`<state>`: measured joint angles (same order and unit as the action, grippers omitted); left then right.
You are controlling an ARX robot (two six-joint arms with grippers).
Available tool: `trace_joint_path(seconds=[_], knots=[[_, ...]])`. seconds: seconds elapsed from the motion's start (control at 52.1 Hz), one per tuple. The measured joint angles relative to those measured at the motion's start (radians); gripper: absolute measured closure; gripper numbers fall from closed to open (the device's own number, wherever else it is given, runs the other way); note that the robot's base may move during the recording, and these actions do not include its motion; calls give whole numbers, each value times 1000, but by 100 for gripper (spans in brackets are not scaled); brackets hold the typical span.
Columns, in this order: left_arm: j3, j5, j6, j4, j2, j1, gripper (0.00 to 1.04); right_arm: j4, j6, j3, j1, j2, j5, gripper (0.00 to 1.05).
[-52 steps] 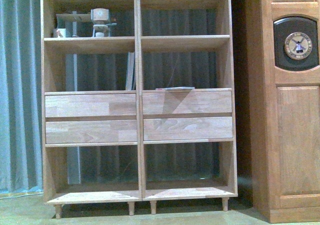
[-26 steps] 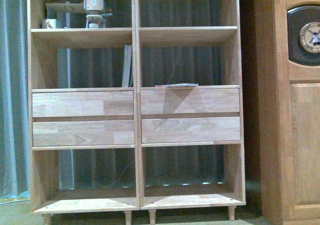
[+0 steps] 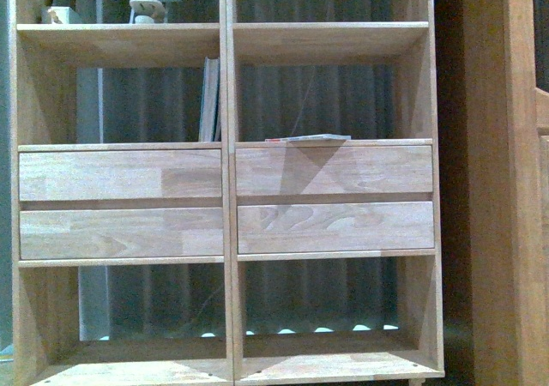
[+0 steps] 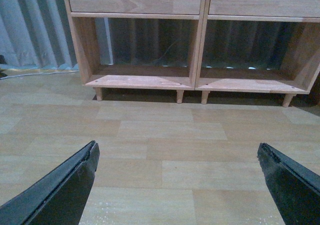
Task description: Organize books on shelf
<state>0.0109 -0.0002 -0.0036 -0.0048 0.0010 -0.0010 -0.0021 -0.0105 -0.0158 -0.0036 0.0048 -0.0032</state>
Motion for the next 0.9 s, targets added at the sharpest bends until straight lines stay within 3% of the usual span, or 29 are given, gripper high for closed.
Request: trace_joint_path(seconds=[0.902], knots=[[0, 0, 0, 0, 0, 0, 7, 0, 0, 0, 0, 0, 0, 7]])
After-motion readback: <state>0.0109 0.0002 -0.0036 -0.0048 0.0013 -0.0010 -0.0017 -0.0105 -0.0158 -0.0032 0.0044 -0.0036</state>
